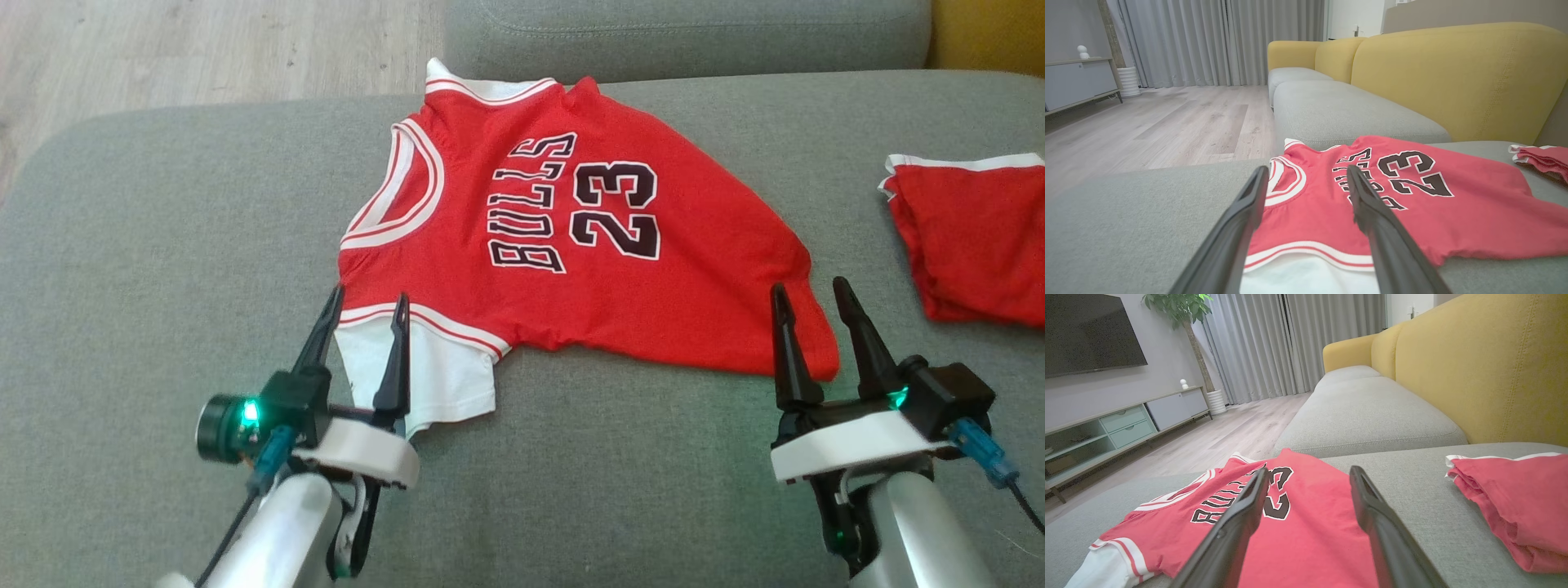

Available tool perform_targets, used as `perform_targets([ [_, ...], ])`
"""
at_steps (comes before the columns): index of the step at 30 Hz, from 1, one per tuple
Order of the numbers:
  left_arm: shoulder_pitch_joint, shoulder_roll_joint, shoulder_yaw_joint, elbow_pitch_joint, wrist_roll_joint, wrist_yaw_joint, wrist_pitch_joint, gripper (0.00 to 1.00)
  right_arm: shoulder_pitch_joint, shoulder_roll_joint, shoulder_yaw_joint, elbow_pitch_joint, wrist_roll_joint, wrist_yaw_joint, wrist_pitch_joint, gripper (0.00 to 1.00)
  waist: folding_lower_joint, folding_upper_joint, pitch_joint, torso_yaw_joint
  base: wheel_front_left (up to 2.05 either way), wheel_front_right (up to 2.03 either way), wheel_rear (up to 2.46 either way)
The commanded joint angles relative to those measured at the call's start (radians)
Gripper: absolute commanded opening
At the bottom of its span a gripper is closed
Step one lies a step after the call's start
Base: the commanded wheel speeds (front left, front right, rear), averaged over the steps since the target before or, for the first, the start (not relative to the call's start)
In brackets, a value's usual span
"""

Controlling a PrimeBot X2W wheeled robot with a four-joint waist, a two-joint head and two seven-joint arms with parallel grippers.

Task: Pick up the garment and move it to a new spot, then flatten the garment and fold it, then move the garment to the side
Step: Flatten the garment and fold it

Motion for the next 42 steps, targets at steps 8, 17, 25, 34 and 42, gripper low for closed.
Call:
perform_targets([
  [8, 0.005, 0.009, 0.075, 0.018, 0.021, 0.014, 0.004, 1.0, -0.016, 0.005, 0.036, -0.036, 0.009, -0.001, -0.011, 1.0, 0.0, -0.0001, -0.003, -0.007, 0.0, 0.0, 0.0],
  [17, 0.061, 0.023, 0.047, 0.13, -0.01, 0.03, 0.205, 1.0, -0.004, 0.005, 0.042, -0.022, 0.018, -0.001, -0.011, 1.0, 0.0, -0.0001, -0.01, -0.015, 0.0, 0.0, 0.0],
  [25, 0.088, 0.021, 0.032, 0.137, -0.052, 0.017, 0.339, 1.0, -0.011, 0.005, 0.043, -0.015, 0.021, -0.001, -0.011, 1.0, 0.0, -0.0001, -0.002, -0.025, 0.0, 0.0, 0.0],
  [34, 0.102, 0.02, 0.007, 0.097, -0.089, -0.026, 0.416, 0.06, -0.019, 0.005, 0.039, -0.006, 0.02, -0.001, -0.011, 1.0, 0.0, -0.0001, 0.013, -0.043, 0.0, 0.0, 0.0],
  [42, 0.075, 0.028, 0.054, 0.018, -0.089, -0.009, 0.287, 0.0, -0.022, 0.005, 0.0, 0.049, -0.003, -0.001, -0.004, 1.0, 0.0, -0.0001, 0.017, -0.056, 0.0, 0.0, 0.0],
])
